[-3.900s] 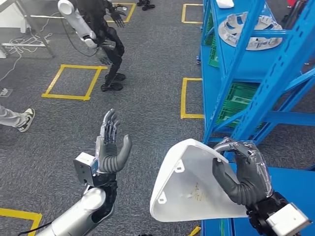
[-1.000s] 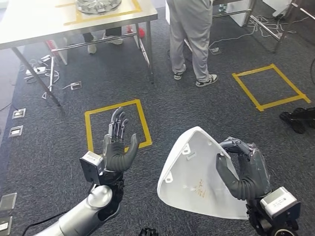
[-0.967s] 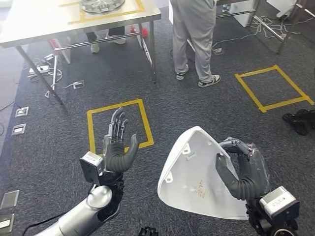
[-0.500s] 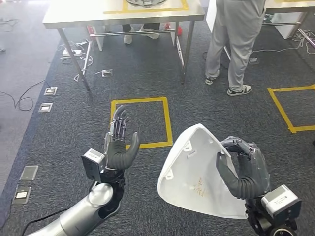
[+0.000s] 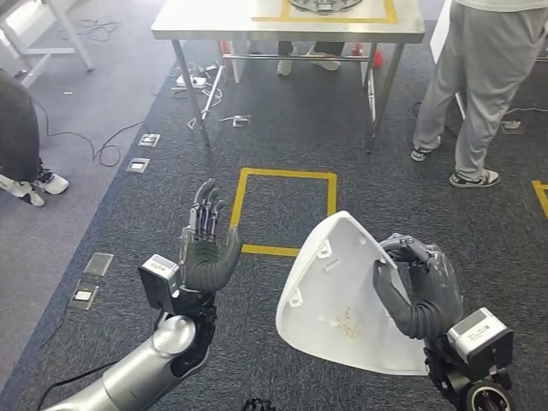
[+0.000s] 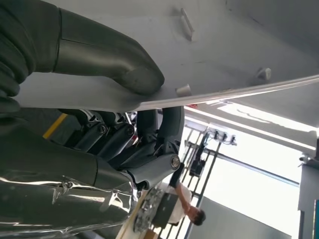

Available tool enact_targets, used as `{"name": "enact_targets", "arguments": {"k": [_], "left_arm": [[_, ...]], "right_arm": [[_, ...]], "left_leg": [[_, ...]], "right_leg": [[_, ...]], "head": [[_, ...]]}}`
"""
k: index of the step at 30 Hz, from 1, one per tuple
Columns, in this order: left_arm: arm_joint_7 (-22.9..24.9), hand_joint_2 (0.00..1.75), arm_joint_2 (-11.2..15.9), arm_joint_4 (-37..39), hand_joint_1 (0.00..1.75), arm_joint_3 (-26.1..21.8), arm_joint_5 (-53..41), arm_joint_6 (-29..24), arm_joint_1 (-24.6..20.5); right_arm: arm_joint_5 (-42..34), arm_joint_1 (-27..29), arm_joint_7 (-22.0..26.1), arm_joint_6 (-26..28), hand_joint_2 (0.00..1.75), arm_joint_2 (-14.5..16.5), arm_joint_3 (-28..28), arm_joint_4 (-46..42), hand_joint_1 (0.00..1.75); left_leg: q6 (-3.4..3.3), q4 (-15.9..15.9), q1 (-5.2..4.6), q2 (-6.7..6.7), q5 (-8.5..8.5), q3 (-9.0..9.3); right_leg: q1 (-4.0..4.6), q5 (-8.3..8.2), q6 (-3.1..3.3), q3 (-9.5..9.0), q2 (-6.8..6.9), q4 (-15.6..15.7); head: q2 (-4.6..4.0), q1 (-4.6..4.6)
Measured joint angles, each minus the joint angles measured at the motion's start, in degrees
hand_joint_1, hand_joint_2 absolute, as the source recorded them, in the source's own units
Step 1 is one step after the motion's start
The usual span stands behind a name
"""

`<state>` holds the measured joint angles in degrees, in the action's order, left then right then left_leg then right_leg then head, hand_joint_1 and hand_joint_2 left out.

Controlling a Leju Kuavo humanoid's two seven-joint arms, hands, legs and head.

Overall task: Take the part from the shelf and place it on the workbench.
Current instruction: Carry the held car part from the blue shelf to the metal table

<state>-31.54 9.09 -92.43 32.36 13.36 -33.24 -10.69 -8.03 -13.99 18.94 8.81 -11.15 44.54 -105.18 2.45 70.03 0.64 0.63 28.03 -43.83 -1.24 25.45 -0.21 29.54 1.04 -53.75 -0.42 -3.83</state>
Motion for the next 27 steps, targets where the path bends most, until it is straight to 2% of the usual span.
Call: {"name": "enact_targets", "arguments": {"k": [1,2,3,5,6,7,8,9,10,12,13,14,15,16,17,18,20,21,22,23,27], "left_arm": [[0.0,1.75,0.0,0.1,0.00,0.0,0.0,0.0,0.0],[0.0,1.75,0.1,0.1,0.00,0.0,0.0,0.0,0.0],[0.1,1.75,0.2,0.1,0.00,0.0,0.0,0.0,0.0],[0.1,1.75,0.4,0.2,0.00,0.0,0.0,0.0,-0.2],[0.1,1.75,0.4,0.2,0.00,0.1,0.0,0.0,-0.3],[0.1,1.75,0.4,0.2,0.00,0.1,-0.1,-0.1,-0.5],[0.1,1.75,0.5,0.2,0.00,0.1,-0.1,-0.1,-0.6],[0.1,1.75,0.5,0.2,0.00,0.1,-0.1,-0.1,-0.6],[0.1,1.75,0.5,0.2,0.00,0.2,-0.1,-0.1,-0.6],[0.1,1.75,0.5,0.2,0.00,0.2,-0.1,-0.2,-0.7],[0.1,1.75,0.5,0.2,0.00,0.2,-0.1,-0.2,-0.7],[0.1,1.75,0.5,0.2,0.00,0.3,-0.2,-0.2,-0.7],[0.1,1.75,0.4,0.2,0.00,0.3,-0.2,-0.2,-0.7],[0.1,1.75,0.4,0.2,0.00,0.4,-0.2,-0.2,-0.6],[0.1,1.75,0.4,0.2,0.00,0.4,-0.2,-0.2,-0.6],[0.1,1.75,0.4,0.2,0.00,0.4,-0.2,-0.2,-0.6],[0.1,1.75,0.4,0.2,0.00,0.4,-0.2,-0.2,-0.6],[0.1,1.75,0.4,0.2,0.00,0.4,-0.1,-0.2,-0.6],[0.1,1.75,0.4,0.2,0.00,0.4,-0.1,-0.2,-0.6],[0.2,1.75,0.4,0.3,0.00,0.4,-0.1,-0.1,-0.5],[0.3,1.75,0.4,0.3,0.00,0.4,0.1,0.2,-0.2]], "right_arm": [[0.0,0.0,0.1,0.0,1.75,0.0,0.0,0.2,1.75],[-0.1,0.0,0.1,0.0,1.75,0.0,0.1,0.4,1.75],[-0.1,-0.1,0.2,0.0,1.75,0.0,0.1,0.6,1.75],[-0.1,-0.1,0.4,-0.1,1.75,0.0,0.2,0.8,1.75],[-0.1,-0.2,0.4,-0.1,1.75,0.0,0.2,0.9,1.75],[-0.1,-0.3,0.4,-0.2,1.75,0.0,0.2,1.0,1.75],[-0.1,-0.4,0.4,-0.2,1.75,0.0,0.3,1.1,1.75],[-0.1,-0.6,0.4,-0.2,1.75,0.0,0.3,1.2,1.75],[-0.1,-0.6,0.5,-0.2,1.75,0.0,0.3,1.3,1.75],[-0.3,-0.8,0.5,-0.1,1.75,0.0,0.3,1.4,1.75],[-0.5,-0.8,0.5,-0.1,1.75,0.0,0.3,1.4,1.75],[-0.8,-0.7,0.4,-0.1,1.75,0.0,0.3,1.5,1.75],[-1.2,-0.7,0.4,-0.1,1.75,0.0,0.4,1.6,1.75],[-1.5,-0.7,0.3,-0.2,1.75,0.0,0.4,1.7,1.75],[-1.7,-0.7,0.3,-0.2,1.75,0.0,0.4,1.9,1.75],[-1.9,-0.7,0.2,-0.2,1.75,0.0,0.4,2.0,1.75],[-2.1,-0.7,0.2,-0.1,1.75,0.0,0.3,2.1,1.75],[-2.0,-0.8,0.1,0.0,1.75,0.0,0.3,2.1,1.75],[-1.7,-0.8,0.0,0.2,1.75,0.0,0.3,2.2,1.75],[-1.2,-0.8,-0.1,0.5,1.75,0.0,0.3,2.2,1.75],[1.2,-0.7,-1.0,2.4,1.75,0.0,0.4,2.4,1.75]], "left_leg": [[0.04,1.2,0.05,-0.23,0.00,-0.60],[0.00,0.0,0.08,-0.40,-1.00,0.11],[-0.12,-3.1,0.08,-0.75,-2.64,1.93],[-0.67,-11.1,-0.30,-3.53,-5.46,6.61],[-1.10,-13.7,-0.57,-4.73,-6.08,8.08],[-1.53,-15.1,-0.80,-5.52,-6.18,8.79],[-1.90,-15.5,-0.92,-5.23,-6.04,8.85],[-2.30,-15.5,-0.86,-4.40,-6.06,8.83],[-2.58,-15.7,-0.76,-3.78,-6.06,8.93],[-3.17,-15.9,-0.57,-2.71,-6.09,9.20],[-3.40,-15.9,-0.58,-2.26,-6.05,9.25],[-3.61,-15.9,-0.65,-1.77,-6.00,9.28],[-3.76,-15.8,-0.73,-1.29,-5.93,9.35],[-3.86,-15.8,-0.82,-0.83,-5.85,9.46],[-3.92,-15.8,-0.89,-0.41,-5.75,9.64],[-3.93,-15.8,-0.93,-0.04,-5.63,9.89],[-3.78,-15.7,-1.05,0.54,-5.36,10.28],[-3.60,-15.6,-1.08,0.75,-5.33,10.23],[-3.48,-15.4,-1.18,0.88,-5.26,9.98],[-3.51,-15.3,-1.26,0.94,-5.29,9.68],[-3.58,-15.3,-1.19,0.83,-5.34,9.51]], "right_leg": [[0.06,0.06,0.02,0.01,0.93,0.0],[0.11,0.14,0.00,-0.03,1.81,0.0],[0.15,0.26,-0.07,-0.11,2.64,0.0],[0.50,0.60,-0.46,-0.32,4.01,-0.1],[0.76,0.79,-0.70,-0.41,4.62,-0.2],[1.01,0.99,-0.98,-0.53,5.23,-0.2],[1.24,1.18,-1.25,-0.65,5.92,-0.2],[1.22,1.44,-1.51,-0.85,6.43,-0.2],[1.09,1.98,-1.80,-0.82,5.94,-0.6],[0.77,4.49,-2.23,0.76,2.91,-4.4],[0.71,6.34,-2.33,2.62,1.01,-8.3],[0.74,8.04,-2.37,4.83,-0.09,-12.8],[0.77,9.04,-2.38,6.87,-0.60,-16.5],[0.80,9.02,-2.36,8.20,-0.82,-18.5],[0.79,7.78,-2.26,8.47,-0.86,-18.1],[0.80,5.52,-2.06,7.64,-0.89,-15.5],[0.89,0.76,-1.37,4.69,-1.25,-7.4],[1.00,-0.52,-1.03,3.34,-1.47,-4.2],[1.04,-0.87,-0.82,2.53,-1.64,-2.2],[1.08,-0.59,-0.82,2.20,-1.73,-1.5],[1.20,-0.34,-1.02,1.96,-1.83,-1.0]], "head": [[0.00,-0.05],[0.00,-0.11],[0.00,-0.16],[0.00,-0.38],[0.00,-0.46],[0.00,-0.44],[0.00,-0.33],[0.00,-0.14],[0.00,0.07],[0.00,0.43],[0.00,0.66],[0.00,0.80],[0.00,0.89],[0.00,0.93],[0.00,0.93],[0.00,0.95],[0.00,1.03],[0.00,1.07],[0.00,1.13],[0.00,1.11],[0.00,0.98]]}}
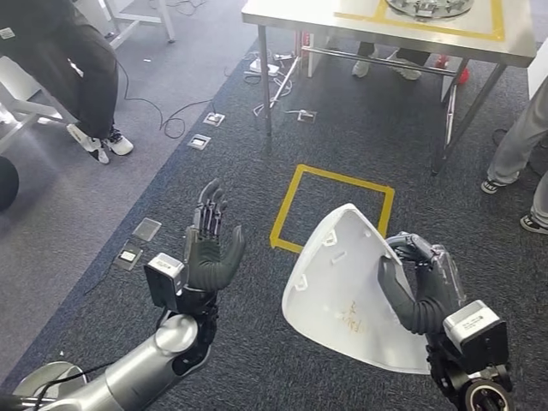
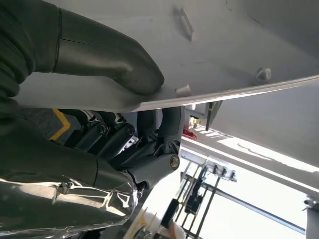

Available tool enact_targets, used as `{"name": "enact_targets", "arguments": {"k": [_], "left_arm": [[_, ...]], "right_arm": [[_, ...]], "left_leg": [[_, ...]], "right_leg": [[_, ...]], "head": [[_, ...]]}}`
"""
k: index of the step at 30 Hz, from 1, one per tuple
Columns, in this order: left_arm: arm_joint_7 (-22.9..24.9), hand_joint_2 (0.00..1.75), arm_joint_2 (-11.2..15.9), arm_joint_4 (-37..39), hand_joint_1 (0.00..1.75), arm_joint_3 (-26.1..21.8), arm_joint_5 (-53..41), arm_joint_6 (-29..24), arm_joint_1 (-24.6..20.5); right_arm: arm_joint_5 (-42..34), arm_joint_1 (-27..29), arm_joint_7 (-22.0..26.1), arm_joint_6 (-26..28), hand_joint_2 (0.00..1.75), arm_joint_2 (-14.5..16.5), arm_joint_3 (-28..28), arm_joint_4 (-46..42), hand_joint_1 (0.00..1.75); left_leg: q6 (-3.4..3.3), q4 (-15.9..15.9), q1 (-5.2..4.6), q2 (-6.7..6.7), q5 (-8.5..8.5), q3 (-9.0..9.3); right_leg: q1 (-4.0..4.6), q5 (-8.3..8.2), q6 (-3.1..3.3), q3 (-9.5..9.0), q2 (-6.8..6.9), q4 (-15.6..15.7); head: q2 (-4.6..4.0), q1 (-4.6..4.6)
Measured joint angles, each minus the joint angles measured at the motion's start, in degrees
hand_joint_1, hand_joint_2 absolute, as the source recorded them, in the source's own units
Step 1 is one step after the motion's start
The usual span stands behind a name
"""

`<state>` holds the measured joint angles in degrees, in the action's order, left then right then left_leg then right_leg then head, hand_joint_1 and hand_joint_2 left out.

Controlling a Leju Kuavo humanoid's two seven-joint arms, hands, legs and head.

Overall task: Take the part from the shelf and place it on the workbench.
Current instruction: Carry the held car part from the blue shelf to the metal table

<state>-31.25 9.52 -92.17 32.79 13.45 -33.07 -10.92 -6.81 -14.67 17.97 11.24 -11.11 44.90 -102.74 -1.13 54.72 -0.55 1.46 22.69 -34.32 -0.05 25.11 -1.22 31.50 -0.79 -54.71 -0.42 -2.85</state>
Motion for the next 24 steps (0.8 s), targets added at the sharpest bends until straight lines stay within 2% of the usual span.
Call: {"name": "enact_targets", "arguments": {"k": [10,22,24], "left_arm": [[0.1,1.75,0.0,0.0,0.00,0.0,0.0,0.8,0.0],[0.5,1.75,-0.1,0.0,0.00,0.0,0.4,1.3,0.0],[0.5,1.75,-0.1,0.0,0.00,0.0,0.7,1.4,0.0]], "right_arm": [[1.1,0.0,-0.8,2.6,1.75,0.0,0.0,0.2,1.75],[0.7,0.0,-1.0,2.3,1.75,0.0,0.0,0.5,1.75],[0.6,0.0,-1.0,2.1,1.75,0.0,0.0,0.5,1.75]], "left_leg": [[0.54,-0.6,0.04,0.00,-0.33,0.30],[0.59,-0.6,0.11,0.00,-0.29,0.29],[0.34,-0.4,-0.06,0.04,-0.16,0.24]], "right_leg": [[0.04,0.01,0.40,-0.04,0.04,0.0],[0.00,0.02,0.42,-0.13,0.08,0.1],[-0.16,-0.04,0.24,-0.20,0.10,0.3]], "head": [[0.00,-0.01],[0.00,0.01],[0.00,-0.01]]}}
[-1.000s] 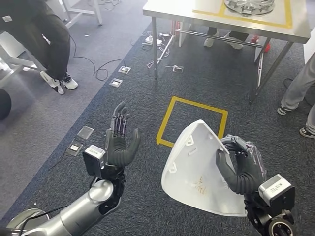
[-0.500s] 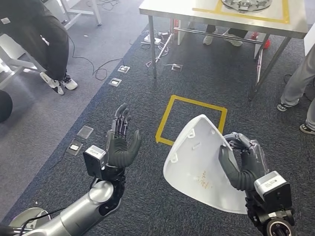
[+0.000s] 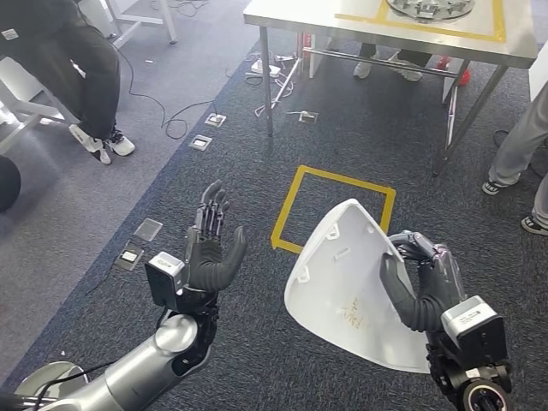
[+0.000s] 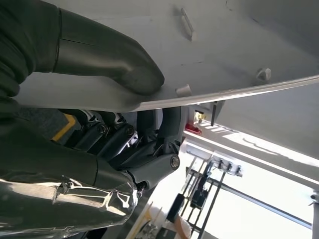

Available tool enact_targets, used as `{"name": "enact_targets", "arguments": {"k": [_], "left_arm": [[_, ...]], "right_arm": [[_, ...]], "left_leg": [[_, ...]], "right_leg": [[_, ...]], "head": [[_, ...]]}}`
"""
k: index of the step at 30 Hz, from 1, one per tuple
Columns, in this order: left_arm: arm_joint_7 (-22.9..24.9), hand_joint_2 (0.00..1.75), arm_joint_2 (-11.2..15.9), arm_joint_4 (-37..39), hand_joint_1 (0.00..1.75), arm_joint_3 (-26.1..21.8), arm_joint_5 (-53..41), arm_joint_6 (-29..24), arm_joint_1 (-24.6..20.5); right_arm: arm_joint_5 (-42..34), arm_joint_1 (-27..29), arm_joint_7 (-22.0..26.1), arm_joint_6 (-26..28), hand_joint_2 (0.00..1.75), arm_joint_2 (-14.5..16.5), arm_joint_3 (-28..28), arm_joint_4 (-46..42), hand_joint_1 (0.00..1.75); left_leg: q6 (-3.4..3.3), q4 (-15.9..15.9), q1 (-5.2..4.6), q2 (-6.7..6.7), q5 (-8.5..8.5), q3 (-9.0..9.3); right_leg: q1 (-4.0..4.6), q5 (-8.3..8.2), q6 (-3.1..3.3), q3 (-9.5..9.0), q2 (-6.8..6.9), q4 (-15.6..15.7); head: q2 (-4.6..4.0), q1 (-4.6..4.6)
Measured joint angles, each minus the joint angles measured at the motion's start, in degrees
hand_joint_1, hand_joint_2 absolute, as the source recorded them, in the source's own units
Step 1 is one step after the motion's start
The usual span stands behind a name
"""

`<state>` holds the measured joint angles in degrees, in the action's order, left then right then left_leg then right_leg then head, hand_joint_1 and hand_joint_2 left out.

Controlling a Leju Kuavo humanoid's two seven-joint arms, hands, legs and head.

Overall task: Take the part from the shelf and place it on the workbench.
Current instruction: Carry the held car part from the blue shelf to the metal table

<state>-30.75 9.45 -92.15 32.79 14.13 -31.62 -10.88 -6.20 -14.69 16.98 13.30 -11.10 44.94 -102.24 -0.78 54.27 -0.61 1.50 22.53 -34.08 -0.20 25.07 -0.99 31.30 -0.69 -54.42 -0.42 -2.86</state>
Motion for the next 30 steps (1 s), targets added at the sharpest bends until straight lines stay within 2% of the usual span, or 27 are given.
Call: {"name": "enact_targets", "arguments": {"k": [2,4,5,6,8,9,10,11,12,13,14,15,16,18,20,21,22,24,25,26,27,29,30], "left_arm": [[0.0,1.75,0.0,0.0,0.00,0.0,0.2,0.2,0.0],[0.0,1.75,0.0,0.0,0.00,0.0,0.2,0.3,0.1],[0.0,1.75,-0.1,0.0,0.00,0.0,0.2,0.3,0.1],[-0.1,1.75,-0.2,0.0,0.00,0.0,0.2,0.3,0.1],[-0.1,1.75,-0.4,0.0,0.00,0.0,0.2,0.4,0.2],[-0.1,1.75,-0.5,0.0,0.00,0.0,0.2,0.5,0.2],[-0.1,1.75,-0.6,0.0,0.00,0.0,0.1,0.5,0.2],[-0.1,1.75,-0.7,0.0,0.00,0.0,0.0,0.5,0.3],[-0.1,1.75,-0.8,0.0,0.00,0.0,-0.1,0.5,0.3],[-0.1,1.75,-0.8,0.0,0.00,0.0,-0.1,0.4,0.3],[-0.1,1.75,-0.8,0.0,0.00,0.0,-0.2,0.4,0.3],[0.0,1.75,-0.9,0.0,0.00,0.0,-0.2,0.4,0.3],[0.0,1.75,-0.8,0.0,0.00,0.0,-0.3,0.5,0.3],[0.0,1.75,-0.8,0.0,0.00,0.0,-0.3,0.7,0.4],[0.0,1.75,-0.8,0.0,0.00,0.0,-0.3,1.0,0.4],[0.0,1.75,-0.8,0.0,0.00,0.0,-0.3,1.1,0.3],[0.0,1.75,-0.8,0.0,0.00,0.0,-0.3,1.2,0.2],[0.0,1.75,-0.8,0.0,0.00,0.0,-0.3,1.3,0.3],[0.0,1.75,-0.8,0.0,0.00,0.0,-0.3,1.3,0.4],[0.0,1.75,-0.8,0.0,0.00,0.0,-0.2,1.3,0.4],[0.0,1.75,-0.8,0.0,0.00,0.0,-0.2,1.3,0.5],[0.0,1.75,-0.8,0.0,0.00,0.0,-0.2,1.3,0.4],[0.0,1.75,-0.8,0.0,0.00,0.0,-0.2,1.3,0.4]], "right_arm": [[-0.1,0.0,0.0,-0.3,1.75,0.0,0.0,0.0,1.75],[-0.2,0.0,0.0,-0.5,1.75,0.0,0.0,0.0,1.75],[-0.2,0.0,0.0,-0.6,1.75,0.0,0.0,0.0,1.75],[-0.3,0.0,0.0,-0.6,1.75,0.0,0.0,-0.1,1.75],[-0.4,0.2,0.1,-0.5,1.75,0.0,0.0,-0.1,1.75],[-0.5,0.4,0.0,-0.4,1.75,0.0,0.0,-0.1,1.75],[-0.5,0.7,0.0,-0.3,1.75,0.0,0.0,-0.1,1.75],[-0.6,0.9,0.0,-0.3,1.75,0.0,0.0,-0.1,1.75],[-0.7,0.9,-0.1,-0.3,1.75,0.0,0.0,-0.1,1.75],[-0.8,1.0,-0.1,-0.3,1.75,0.0,0.0,-0.1,1.75],[-0.8,1.0,-0.2,-0.3,1.75,0.0,0.0,-0.1,1.75],[-0.9,1.0,-0.2,-0.3,1.75,0.0,0.0,-0.1,1.75],[-0.9,1.0,-0.2,-0.2,1.75,0.0,0.0,-0.2,1.75],[-1.0,1.2,-0.4,-0.1,1.75,0.0,0.0,-0.2,1.75],[-1.0,1.2,-0.5,0.2,1.75,-0.1,-0.1,-0.4,1.75],[-1.0,1.2,-0.5,0.3,1.75,-0.1,-0.1,-0.5,1.75],[-1.0,1.2,-0.5,0.3,1.75,-0.1,-0.1,-0.6,1.75],[-1.0,1.4,-0.5,0.4,1.75,-0.1,-0.1,-0.7,1.75],[-1.0,1.5,-0.5,0.4,1.75,-0.1,0.0,-0.7,1.75],[-1.0,1.6,-0.5,0.4,1.75,-0.1,0.0,-0.7,1.75],[-1.0,1.7,-0.5,0.4,1.75,-0.1,0.0,-0.7,1.75],[-1.0,1.7,-0.5,0.4,1.75,-0.1,0.0,-0.7,1.75],[-1.0,1.7,-0.5,0.4,1.75,-0.1,0.0,-0.7,1.75]], "left_leg": [[-0.45,0.0,-0.21,0.02,0.19,0.02],[-0.74,-1.1,0.11,-0.07,0.03,0.87],[-0.86,-1.8,0.35,-0.15,-0.08,1.51],[-0.92,-2.3,0.62,-0.24,-0.19,2.17],[-0.99,-2.6,0.75,-0.34,-0.01,2.85],[-0.93,-2.6,0.79,-0.33,0.15,3.01],[-0.81,-2.6,0.85,-0.29,0.35,3.18],[-0.60,-2.5,0.98,-0.22,0.61,3.42],[-0.30,-2.3,1.18,-0.14,0.97,3.76],[0.09,-2.0,1.39,-0.07,1.46,4.12],[0.55,-1.6,1.51,0.00,1.97,4.34],[0.97,-1.2,1.56,0.05,2.37,4.36],[1.35,-0.9,1.53,0.09,2.63,4.25],[1.89,-0.6,1.57,0.15,2.81,4.02],[2.41,0.5,1.73,-0.20,3.63,3.62],[2.63,2.6,1.75,-0.49,4.59,2.54],[2.77,6.1,1.75,-0.79,5.91,0.59],[2.79,14.6,1.69,-1.04,8.26,-4.90],[2.65,17.3,1.65,-1.05,8.36,-7.09],[2.37,17.7,1.56,-1.05,7.31,-8.16],[1.95,15.7,1.39,-1.04,5.22,-7.93],[0.79,7.4,0.73,-1.12,0.37,-4.70],[0.35,3.7,0.38,-1.22,-1.02,-3.09]], "right_leg": [[-0.17,-0.05,-0.35,-0.16,0.02,0.3],[-0.01,0.22,-0.70,-0.44,0.02,0.5],[0.02,0.98,-0.84,-0.10,0.06,-0.5],[0.00,2.25,-1.01,0.91,0.11,-2.9],[-0.35,5.67,-1.41,5.04,0.21,-11.2],[-0.54,6.77,-1.66,7.18,0.23,-14.9],[-0.73,6.87,-1.89,8.58,0.25,-17.0],[-0.95,5.69,-2.14,8.79,0.28,-16.5],[-1.20,3.42,-2.42,7.72,0.32,-13.6],[-1.49,0.85,-2.77,5.88,0.33,-9.1],[-1.59,-0.88,-3.06,3.77,0.20,-4.9],[-1.62,-1.76,-2.96,2.20,0.05,-2.0],[-1.52,-1.73,-2.67,1.41,-0.13,-0.7],[-1.20,-1.14,-1.49,1.21,-0.33,-0.7],[-1.13,-0.86,-0.58,0.95,-0.33,-0.7],[-1.17,-0.71,-0.18,0.73,-0.28,-0.7],[-1.14,-0.54,0.14,0.56,-0.19,-0.7],[-0.87,-0.18,0.59,0.32,-0.02,-0.7],[-0.68,0.02,0.76,0.15,0.02,-0.7],[-0.50,0.25,0.87,-0.10,0.02,-0.7],[-0.35,0.52,0.92,-0.46,0.00,-0.7],[-0.14,1.14,0.83,-1.30,-0.05,-0.6],[-0.09,1.42,0.69,-1.57,-0.09,-0.5]], "head": [[0.00,-0.05],[0.00,-0.14],[0.00,-0.10],[0.00,0.01],[0.00,0.31],[0.00,0.39],[0.00,0.39],[0.00,0.39],[0.00,0.39],[0.00,0.43],[0.00,0.65],[0.00,0.83],[0.00,0.84],[0.00,0.62],[0.00,0.35],[0.00,0.19],[0.00,-0.01],[0.00,-0.32],[0.00,-0.39],[0.00,-0.45],[0.00,-0.49],[0.00,-0.51],[0.00,-0.44]]}}
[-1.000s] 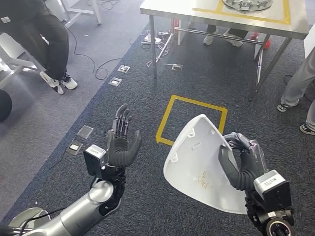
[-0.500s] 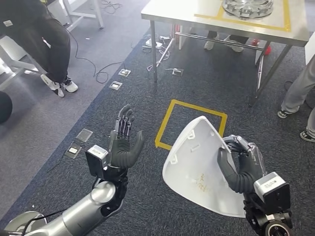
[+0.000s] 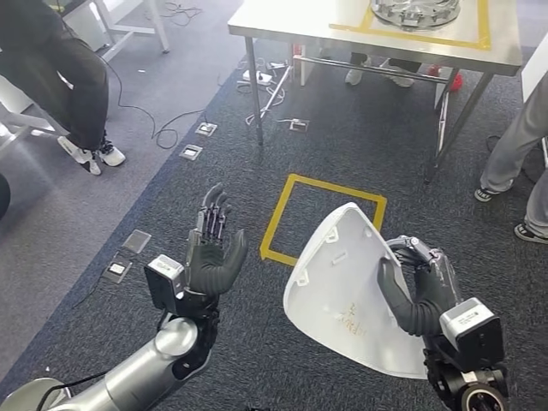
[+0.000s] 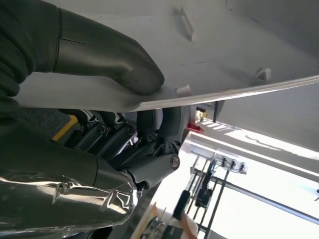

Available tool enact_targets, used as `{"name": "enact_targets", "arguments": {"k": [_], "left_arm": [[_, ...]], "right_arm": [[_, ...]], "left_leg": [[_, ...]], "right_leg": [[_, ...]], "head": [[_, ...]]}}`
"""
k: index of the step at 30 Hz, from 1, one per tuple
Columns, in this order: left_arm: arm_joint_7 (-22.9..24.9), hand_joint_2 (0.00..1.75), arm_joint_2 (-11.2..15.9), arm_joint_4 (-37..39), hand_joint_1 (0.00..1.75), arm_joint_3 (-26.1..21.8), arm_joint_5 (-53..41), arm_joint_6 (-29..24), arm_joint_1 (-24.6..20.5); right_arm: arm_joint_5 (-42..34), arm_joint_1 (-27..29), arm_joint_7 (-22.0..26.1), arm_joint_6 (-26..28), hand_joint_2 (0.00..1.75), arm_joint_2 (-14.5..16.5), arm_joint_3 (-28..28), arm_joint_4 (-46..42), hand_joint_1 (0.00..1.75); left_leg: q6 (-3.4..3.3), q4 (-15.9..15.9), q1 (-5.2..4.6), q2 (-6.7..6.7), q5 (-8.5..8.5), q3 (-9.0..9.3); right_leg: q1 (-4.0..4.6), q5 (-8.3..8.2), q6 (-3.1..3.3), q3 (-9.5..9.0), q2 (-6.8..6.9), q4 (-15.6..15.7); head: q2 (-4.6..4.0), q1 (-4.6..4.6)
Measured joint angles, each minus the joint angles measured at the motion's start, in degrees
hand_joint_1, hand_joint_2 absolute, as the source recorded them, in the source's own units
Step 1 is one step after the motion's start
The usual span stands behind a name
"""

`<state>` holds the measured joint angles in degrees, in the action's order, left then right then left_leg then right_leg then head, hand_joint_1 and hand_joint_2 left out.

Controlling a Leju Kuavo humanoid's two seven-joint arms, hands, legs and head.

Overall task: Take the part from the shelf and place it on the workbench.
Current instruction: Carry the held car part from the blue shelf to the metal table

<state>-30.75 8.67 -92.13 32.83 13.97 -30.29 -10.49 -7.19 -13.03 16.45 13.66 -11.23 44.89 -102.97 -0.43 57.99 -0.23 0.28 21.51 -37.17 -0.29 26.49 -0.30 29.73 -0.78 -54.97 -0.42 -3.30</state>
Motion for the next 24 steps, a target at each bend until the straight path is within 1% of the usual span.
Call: {"name": "enact_targets", "arguments": {"k": [1,2,3,5,6,7,8,9,10,11,12,13,14,15,16,17,18,20,21,22,23,24], "left_arm": [[0.0,1.75,0.0,0.0,0.00,0.0,0.0,0.0,0.0],[0.0,1.75,0.0,0.0,0.00,0.0,0.0,0.1,-0.1],[0.0,1.75,0.0,0.0,0.00,0.0,0.0,0.1,-0.1],[0.0,1.75,-0.1,0.0,0.00,0.0,0.0,0.1,-0.1],[0.0,1.75,-0.1,0.0,0.00,0.0,0.0,0.1,-0.1],[0.0,1.75,-0.1,0.0,0.00,0.0,0.0,0.2,-0.2],[0.1,1.75,-0.2,0.0,0.00,0.0,-0.1,0.2,-0.2],[0.1,1.75,-0.2,0.0,0.00,0.0,-0.1,0.2,-0.2],[0.2,1.75,-0.3,0.0,0.00,0.0,-0.1,0.2,0.0],[0.2,1.75,-0.3,0.0,0.00,0.0,-0.2,0.2,0.1],[0.3,1.75,-0.3,0.0,0.00,0.0,-0.2,0.3,0.1],[0.3,1.75,-0.3,0.0,0.00,0.0,-0.2,0.3,0.2],[0.3,1.75,-0.3,0.0,0.00,0.0,-0.3,0.3,0.2],[0.3,1.75,-0.3,0.0,0.00,0.0,-0.3,0.3,0.2],[0.3,1.75,-0.2,0.0,0.00,0.0,-0.4,0.3,0.1],[0.4,1.75,-0.2,0.0,0.00,0.0,-0.4,0.2,0.2],[0.4,1.75,-0.2,0.0,0.00,0.0,-0.5,0.0,0.2],[0.4,1.75,-0.1,-0.1,0.00,0.0,-0.6,-0.3,0.3],[0.4,1.75,0.0,-0.2,0.00,0.0,-0.6,-0.4,0.3],[0.4,1.75,0.1,-0.3,0.00,0.0,-0.6,-0.4,0.2],[0.4,1.75,0.2,-0.3,0.00,0.0,-0.6,-0.4,0.2],[0.4,1.75,0.2,-0.4,0.00,0.0,-0.6,-0.4,0.3]], "right_arm": [[0.0,0.0,0.0,0.0,1.75,0.0,0.0,0.0,1.75],[0.0,0.0,0.0,0.0,1.75,0.0,0.0,0.0,1.75],[0.0,0.0,0.0,0.0,1.75,0.0,0.0,-0.1,1.75],[0.0,0.0,0.0,0.0,1.75,0.0,0.0,-0.3,1.75],[0.0,0.0,0.0,0.0,1.75,0.0,-0.1,-0.4,1.75],[0.0,-0.1,0.0,0.0,1.75,0.0,-0.1,-0.4,1.75],[0.0,0.0,0.0,-0.1,1.75,0.0,-0.1,-0.4,1.75],[0.0,0.0,0.0,-0.2,1.75,0.0,-0.1,-0.4,1.75],[0.0,0.1,0.0,-0.3,1.75,0.0,-0.1,-0.4,1.75],[0.0,0.2,-0.1,-0.5,1.75,0.0,-0.1,-0.4,1.75],[0.0,0.3,-0.1,-0.7,1.75,0.0,-0.1,-0.4,1.75],[0.0,0.3,-0.1,-0.9,1.75,0.0,-0.1,-0.4,1.75],[0.0,0.2,-0.1,-1.0,1.75,0.0,-0.1,-0.4,1.75],[0.0,0.2,-0.1,-1.2,1.75,0.0,0.0,-0.3,1.75],[0.0,0.1,-0.1,-1.4,1.75,0.0,0.0,-0.3,1.75],[0.0,0.1,-0.1,-1.6,1.75,0.0,0.0,-0.3,1.75],[0.0,0.0,0.0,-1.8,1.75,0.0,0.0,-0.2,1.75],[-0.2,-0.1,0.2,-2.1,1.75,0.0,0.0,-0.2,1.75],[-0.3,-0.3,0.3,-2.2,1.75,0.1,0.0,-0.2,1.75],[-0.4,-0.6,0.3,-2.2,1.75,0.1,0.0,-0.2,1.75],[-0.4,-0.8,0.4,-2.3,1.75,0.1,0.0,-0.2,1.75],[-0.5,-0.9,0.4,-2.3,1.75,0.1,0.1,-0.2,1.75]], "left_leg": [[-0.28,-2.3,-0.31,-0.07,-0.54,1.07],[-0.42,-3.1,-0.53,-0.12,-0.25,1.50],[-0.44,-3.3,-0.60,-0.07,-0.09,1.58],[-0.66,-3.9,-0.39,0.05,0.12,2.27],[-0.85,-4.3,-0.21,0.06,0.22,2.79],[-1.03,-4.7,-0.04,0.05,0.35,3.34],[-1.21,-4.8,-0.01,0.04,0.58,3.74],[-1.36,-4.8,-0.01,0.04,0.88,4.03],[-1.41,-4.7,-0.03,0.06,1.19,4.36],[-1.40,-4.7,-0.02,0.09,1.55,4.78],[-1.35,-4.6,0.00,0.17,1.96,5.31],[-1.25,-4.6,0.02,0.25,2.41,5.95],[-1.10,-4.5,0.05,0.33,2.89,6.52],[-0.89,-4.4,-0.03,0.41,3.31,6.85],[-0.67,-4.2,-0.12,0.48,3.58,6.83],[-0.45,-4.0,-0.18,0.52,3.70,6.58],[-0.23,-3.9,-0.24,0.54,3.73,6.32],[0.35,-3.6,-0.27,0.51,4.09,6.21],[0.69,-2.5,-0.28,0.44,4.71,5.79],[1.04,0.0,-0.23,0.39,5.78,4.52],[1.32,3.7,-0.04,0.31,7.10,2.36],[1.56,8.1,0.11,0.24,8.42,-0.45]], "right_leg": [[0.02,0.25,-0.20,-0.15,-0.01,0.0],[0.00,0.45,-0.45,-0.21,0.00,0.1],[-0.04,0.61,-0.70,-0.32,0.05,0.3],[0.01,1.24,-1.26,-0.66,0.18,0.3],[0.04,2.11,-1.47,-0.22,0.24,-1.0],[0.04,3.42,-1.66,0.95,0.28,-3.6],[-0.07,5.01,-1.79,2.97,0.30,-7.6],[-0.11,6.45,-1.94,5.36,0.32,-12.0],[-0.18,7.09,-2.13,7.52,0.33,-15.5],[-0.24,6.63,-2.29,8.87,0.35,-17.0],[-0.31,4.94,-2.40,9.07,0.38,-16.2],[-0.39,2.29,-2.44,8.16,0.40,-13.0],[-0.46,-0.40,-2.37,6.68,0.41,-8.8],[-0.42,-2.31,-2.23,5.13,0.38,-5.1],[-0.39,-3.13,-1.94,3.94,0.35,-2.3],[-0.31,-3.10,-1.62,3.37,0.28,-1.0],[-0.22,-2.69,-1.28,3.14,0.20,-0.6],[-0.40,-2.34,-0.68,2.77,0.10,0.0],[-0.56,-2.19,-0.37,2.36,0.12,0.2],[-0.72,-2.02,-0.08,1.91,0.19,0.4],[-0.78,-1.80,0.17,1.57,0.28,0.5],[-0.79,-1.53,0.36,1.32,0.37,0.5]], "head": [[0.00,0.02],[0.00,0.03],[0.00,-0.02],[0.00,-0.11],[0.00,0.01],[0.00,0.19],[0.00,0.37],[0.00,0.56],[0.00,0.61],[0.00,0.62],[0.00,0.63],[0.00,0.64],[0.00,0.71],[0.00,0.84],[0.00,0.98],[0.00,1.02],[0.00,1.01],[0.00,0.85],[0.00,0.74],[0.00,0.62],[0.00,0.48],[0.00,0.31]]}}
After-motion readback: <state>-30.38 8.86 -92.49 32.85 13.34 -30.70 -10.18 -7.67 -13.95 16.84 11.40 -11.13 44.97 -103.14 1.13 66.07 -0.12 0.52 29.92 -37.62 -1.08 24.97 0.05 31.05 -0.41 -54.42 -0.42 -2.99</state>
